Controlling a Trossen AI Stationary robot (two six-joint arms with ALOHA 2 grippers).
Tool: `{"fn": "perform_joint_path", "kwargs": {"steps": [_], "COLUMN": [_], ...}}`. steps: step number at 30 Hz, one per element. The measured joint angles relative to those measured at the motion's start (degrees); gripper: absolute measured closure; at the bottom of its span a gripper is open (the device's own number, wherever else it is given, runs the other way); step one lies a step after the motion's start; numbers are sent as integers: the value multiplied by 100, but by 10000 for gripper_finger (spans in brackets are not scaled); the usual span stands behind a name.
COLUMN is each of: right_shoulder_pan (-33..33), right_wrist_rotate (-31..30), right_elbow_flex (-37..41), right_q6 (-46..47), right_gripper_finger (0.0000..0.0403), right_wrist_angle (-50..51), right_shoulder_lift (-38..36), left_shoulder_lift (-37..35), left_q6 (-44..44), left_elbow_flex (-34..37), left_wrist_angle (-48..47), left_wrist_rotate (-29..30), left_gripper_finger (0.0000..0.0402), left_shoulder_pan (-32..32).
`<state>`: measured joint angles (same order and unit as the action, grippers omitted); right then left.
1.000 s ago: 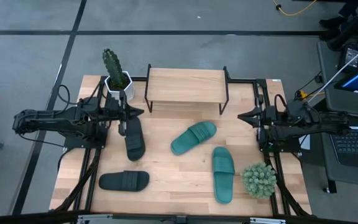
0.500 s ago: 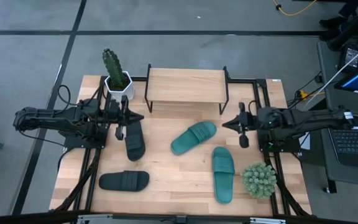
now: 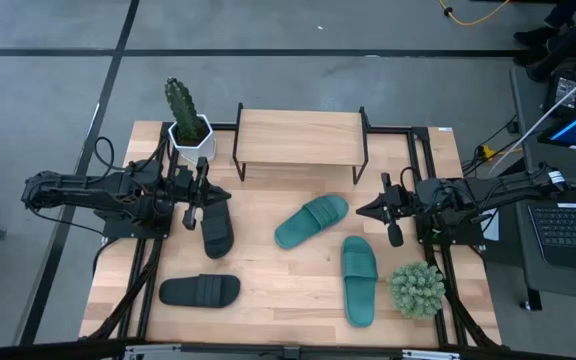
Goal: Pick and place slides into the shelf
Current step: Put the green slipper on the shelf
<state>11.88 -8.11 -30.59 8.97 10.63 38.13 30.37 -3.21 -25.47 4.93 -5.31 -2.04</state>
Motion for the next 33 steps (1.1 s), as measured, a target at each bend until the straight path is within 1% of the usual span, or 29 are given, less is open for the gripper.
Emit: {"fn": "perform_joint_path", "kwargs": {"steps": [2,4,8,11,13,14,18,22,25,28,33], "right_shoulder_pan": [81,191,401,517,580,621,769,921,1080,1260,1578], "right_wrist_rotate": [-80,-294,-570,-585,-631,-750,-1318,-1340,-1336,-1328,-1326], "right_elbow_flex": [-24,-124,-463,-892,-1205,-1365,-2005,-2472,-2710,-2877,-2979], "right_q6": [14,123,37,-37,-3,46,587,1410,1892,2118,2812], "right_gripper_finger": [398,398,397,399,399,399,399,400,399,399,399], "right_wrist_angle": [14,0,66,451,908,1201,2642,3695,4047,4286,4539], "right_shoulder_lift": [55,206,696,1154,1452,1596,2124,2535,2777,2976,3150], "left_shoulder_lift": [0,2,0,0,0,0,0,-1,-1,0,0], "left_q6": [62,67,91,281,375,379,381,387,407,655,682], "left_elbow_flex": [0,0,0,0,0,0,2,2,2,2,2], "left_wrist_angle": [-1,-3,-53,-65,-90,-101,-241,-302,-299,-299,-294], "left_wrist_rotate": [-32,-13,-2,1,1,3,8,17,17,17,17], "left_gripper_finger": [402,402,402,402,402,402,402,402,402,402,402], "left_shoulder_pan": [2,1,2,0,0,0,0,-3,-7,-7,-7]}}
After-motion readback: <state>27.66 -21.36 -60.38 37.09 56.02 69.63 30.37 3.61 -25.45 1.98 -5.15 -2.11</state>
